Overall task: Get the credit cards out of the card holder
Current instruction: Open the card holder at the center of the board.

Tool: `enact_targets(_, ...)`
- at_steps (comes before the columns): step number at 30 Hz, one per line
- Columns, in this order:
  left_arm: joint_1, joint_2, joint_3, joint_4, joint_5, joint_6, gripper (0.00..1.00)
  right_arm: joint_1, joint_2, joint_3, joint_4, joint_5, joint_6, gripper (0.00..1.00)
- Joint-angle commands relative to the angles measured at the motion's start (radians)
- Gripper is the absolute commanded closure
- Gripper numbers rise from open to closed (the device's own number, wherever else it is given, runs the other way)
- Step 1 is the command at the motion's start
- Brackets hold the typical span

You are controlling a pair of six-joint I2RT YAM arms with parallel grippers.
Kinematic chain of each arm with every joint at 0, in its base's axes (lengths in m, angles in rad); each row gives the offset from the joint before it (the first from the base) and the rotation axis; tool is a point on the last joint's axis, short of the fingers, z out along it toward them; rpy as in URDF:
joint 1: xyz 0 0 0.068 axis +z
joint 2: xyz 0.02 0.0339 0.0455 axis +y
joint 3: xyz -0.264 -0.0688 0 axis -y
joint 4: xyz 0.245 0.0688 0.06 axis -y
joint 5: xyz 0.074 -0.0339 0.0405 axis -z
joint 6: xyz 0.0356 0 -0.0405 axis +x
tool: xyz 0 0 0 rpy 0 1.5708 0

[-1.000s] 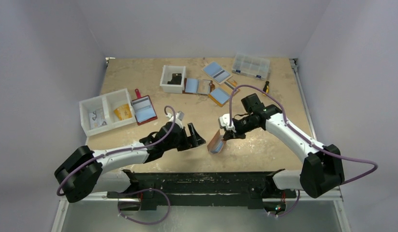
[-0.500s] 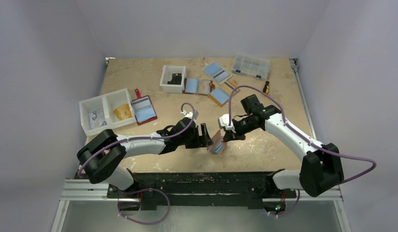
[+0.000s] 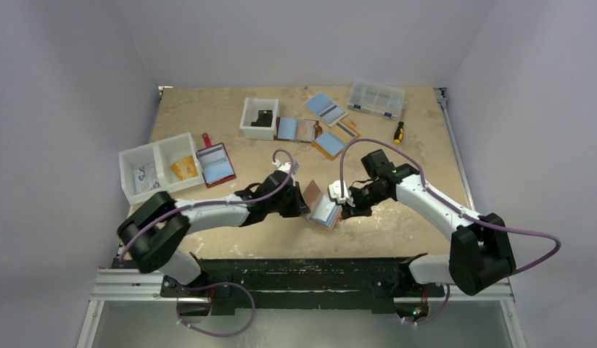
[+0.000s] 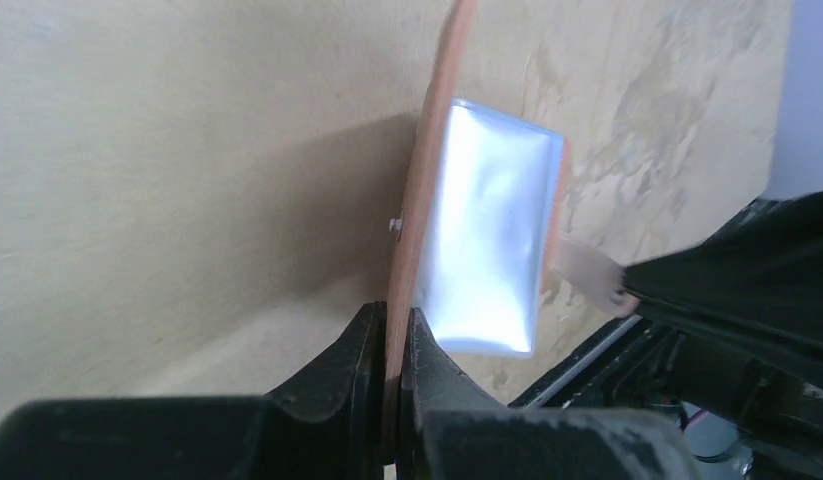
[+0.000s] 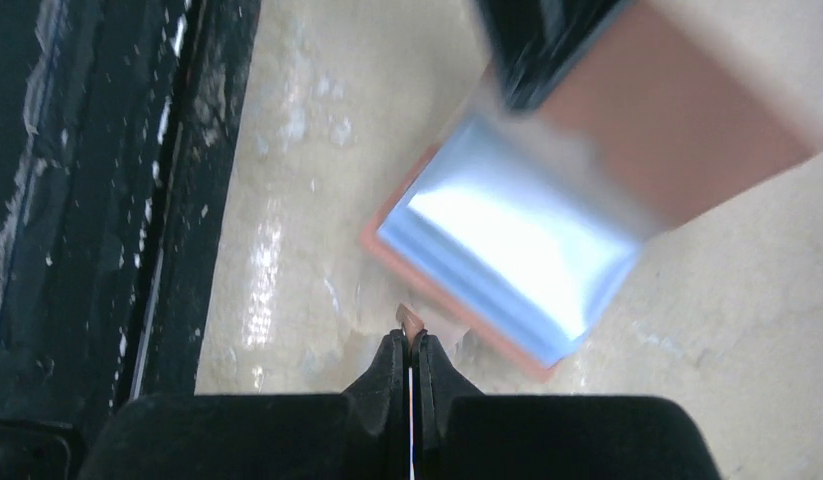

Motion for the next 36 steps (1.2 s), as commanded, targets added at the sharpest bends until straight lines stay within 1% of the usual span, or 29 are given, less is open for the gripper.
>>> enact_targets(1, 0.067, -0.22, -0.108, 0.095, -0.057, -0.042, 1.0, -0.005, -0.012, -0.041, -0.01, 0.097, -0.068, 1.0)
enact_targets(3, 0.096, -0.271, -0.169, 0.17, -0.012, -0.047, 1.0, -0.003, 0.01, -0.044, -0.043, 0.116, -0.088, 1.0)
enact_targets(5, 0.107, -0.288, -0.194, 0.198, 0.023, 0.003, 1.0, -0.003, 0.035, -0.037, -0.085, 0.069, -0.114, 0.99)
enact_targets(7, 0.108, -0.299, -0.184, 0.195, 0.048, 0.073, 1.0, -0.003, 0.051, -0.024, -0.135, 0.023, -0.144, 0.89)
enact_targets(8, 0.107, -0.302, -0.17, 0.182, 0.061, 0.114, 1.0, -0.004, 0.054, -0.014, -0.161, 0.002, -0.154, 0.82)
enact_targets(10, 0.107, -0.31, -0.124, 0.128, 0.071, 0.196, 1.0, -0.003, 0.055, 0.034, -0.225, -0.073, -0.178, 0.71)
enact_targets(13, 0.107, -0.328, -0.05, 0.031, 0.067, 0.285, 1.0, -0.005, 0.056, 0.128, -0.356, -0.141, -0.214, 0.6)
enact_targets(15, 0.108, -0.338, -0.006, -0.013, 0.066, 0.32, 1.0, -0.005, 0.062, 0.202, -0.427, -0.18, -0.212, 0.55)
enact_targets(18, 0.108, -0.337, 0.038, -0.051, 0.094, 0.338, 1.0, -0.007, 0.08, 0.313, -0.482, -0.211, -0.159, 0.52)
enact_targets(21, 0.108, -0.32, 0.07, -0.073, 0.167, 0.347, 1.0, -0.011, 0.093, 0.401, -0.458, -0.221, -0.033, 0.48)
enact_targets(22, 0.107, -0.313, 0.09, -0.088, 0.195, 0.355, 1.0, -0.013, 0.095, 0.429, -0.453, -0.225, -0.01, 0.43)
enact_targets(24, 0.108, -0.307, 0.116, -0.132, 0.238, 0.368, 1.0, -0.018, 0.1, 0.469, -0.427, -0.229, 0.05, 0.39)
enact_targets(26, 0.107, -0.312, 0.133, -0.143, 0.276, 0.378, 1.0, -0.024, 0.11, 0.502, -0.402, -0.234, 0.108, 0.35)
enact_targets(32, 0.107, -0.342, 0.158, -0.156, 0.369, 0.42, 1.0, -0.058, 0.181, 0.61, -0.435, -0.283, 0.14, 0.31)
enact_targets(36, 0.103, -0.344, 0.163, -0.159, 0.417, 0.422, 1.0, -0.069, 0.208, 0.638, -0.443, -0.296, 0.153, 0.29)
